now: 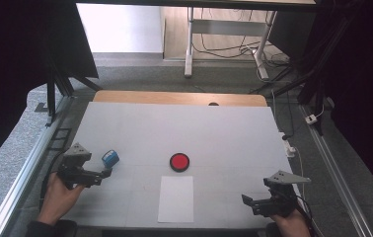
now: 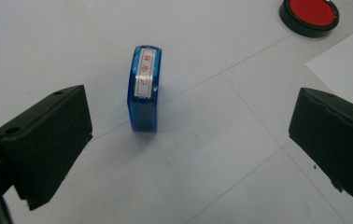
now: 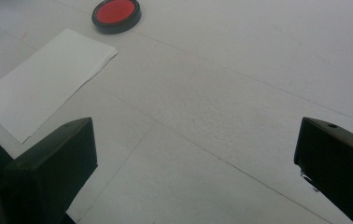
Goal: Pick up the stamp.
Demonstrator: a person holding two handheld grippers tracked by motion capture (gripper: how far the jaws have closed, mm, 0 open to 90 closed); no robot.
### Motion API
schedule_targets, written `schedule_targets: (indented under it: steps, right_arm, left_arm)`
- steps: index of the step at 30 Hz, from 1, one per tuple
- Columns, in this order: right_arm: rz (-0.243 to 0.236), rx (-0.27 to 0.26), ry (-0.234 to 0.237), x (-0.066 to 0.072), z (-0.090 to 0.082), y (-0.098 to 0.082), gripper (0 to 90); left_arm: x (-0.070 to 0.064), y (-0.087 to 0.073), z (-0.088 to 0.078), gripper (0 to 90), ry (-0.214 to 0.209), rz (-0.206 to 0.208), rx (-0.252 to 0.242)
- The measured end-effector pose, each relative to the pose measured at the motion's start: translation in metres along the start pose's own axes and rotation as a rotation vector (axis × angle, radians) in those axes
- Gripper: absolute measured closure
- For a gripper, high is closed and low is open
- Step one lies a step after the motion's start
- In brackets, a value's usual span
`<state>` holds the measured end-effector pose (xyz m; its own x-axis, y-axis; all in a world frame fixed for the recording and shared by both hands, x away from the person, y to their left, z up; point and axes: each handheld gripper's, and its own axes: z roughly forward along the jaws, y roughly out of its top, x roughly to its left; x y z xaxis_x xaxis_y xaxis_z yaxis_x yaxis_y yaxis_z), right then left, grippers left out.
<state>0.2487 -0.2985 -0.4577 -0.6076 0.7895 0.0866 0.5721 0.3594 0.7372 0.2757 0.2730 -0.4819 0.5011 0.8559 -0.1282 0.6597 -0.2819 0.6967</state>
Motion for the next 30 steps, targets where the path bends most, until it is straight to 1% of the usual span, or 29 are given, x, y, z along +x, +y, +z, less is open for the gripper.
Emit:
schedule_targets:
  steps: [2,3,5,7,9,14,16,17,21,24,25,26,27,28,29,30]
  right_arm:
    - [0.0,0.001,0.0,0.0,0.0,0.0,0.0]
    - [0.001,0.001,0.001,0.0,0.0,0.0,0.0]
    - [0.002,0.001,0.001,0.0,0.0,0.0,0.0]
    - [0.002,0.002,0.001,0.0,0.0,0.0,0.0]
    - [0.0,0.002,0.001,0.0,0.0,0.0,0.0]
    - [0.001,0.004,0.001,0.0,0.0,0.0,0.0]
    - [-0.001,0.005,0.0,0.0,0.0,0.0,0.0]
    - [-0.001,0.005,0.0,0.0,0.0,0.0,0.0]
    - [-0.001,0.005,0.001,0.0,0.0,0.0,0.0]
    - [-0.002,0.005,0.001,0.0,0.0,0.0,0.0]
    - [-0.002,0.005,0.001,0.0,0.0,0.0,0.0]
    - [-0.002,0.005,0.002,0.0,0.0,0.0,0.0]
    - [-0.003,0.004,0.002,0.0,0.0,0.0,0.0]
    - [-0.002,0.002,0.003,0.0,0.0,0.0,0.0]
    - [-0.002,0.002,0.003,0.0,0.0,0.0,0.0]
    - [-0.003,0.004,0.002,0.0,0.0,0.0,0.0]
  left_arm:
    - [0.001,0.001,0.002,0.0,0.001,0.006,0.007]
    - [0.002,0.004,0.006,0.0,0.011,0.013,0.017]
    - [0.003,0.006,0.008,0.0,0.014,0.016,0.02]
    - [0.005,0.01,0.013,0.0,0.007,0.016,0.024]
    - [0.006,0.011,0.015,0.0,0.006,0.019,0.029]
    - [0.011,0.018,0.026,0.0,0.001,0.034,0.052]
    - [0.012,0.019,0.028,0.0,-0.003,0.031,0.054]
    - [0.014,0.02,0.032,0.0,-0.004,0.034,0.063]
    - [0.017,0.023,0.037,0.2,-0.003,0.042,0.075]
    - [0.018,0.024,0.039,4.2,0.016,0.064,0.089]
    - [0.018,0.025,0.04,4.2,0.017,0.07,0.094]
    - [0.019,0.025,0.041,6.5,0.018,0.075,0.097]
    - [0.019,0.025,0.041,13.5,0.017,0.081,0.1]
    - [0.019,0.026,0.042,17.5,0.018,0.097,0.11]
    - [0.019,0.026,0.042,22.0,0.018,0.097,0.11]
    - [0.019,0.026,0.042,22.0,0.021,0.103,0.112]
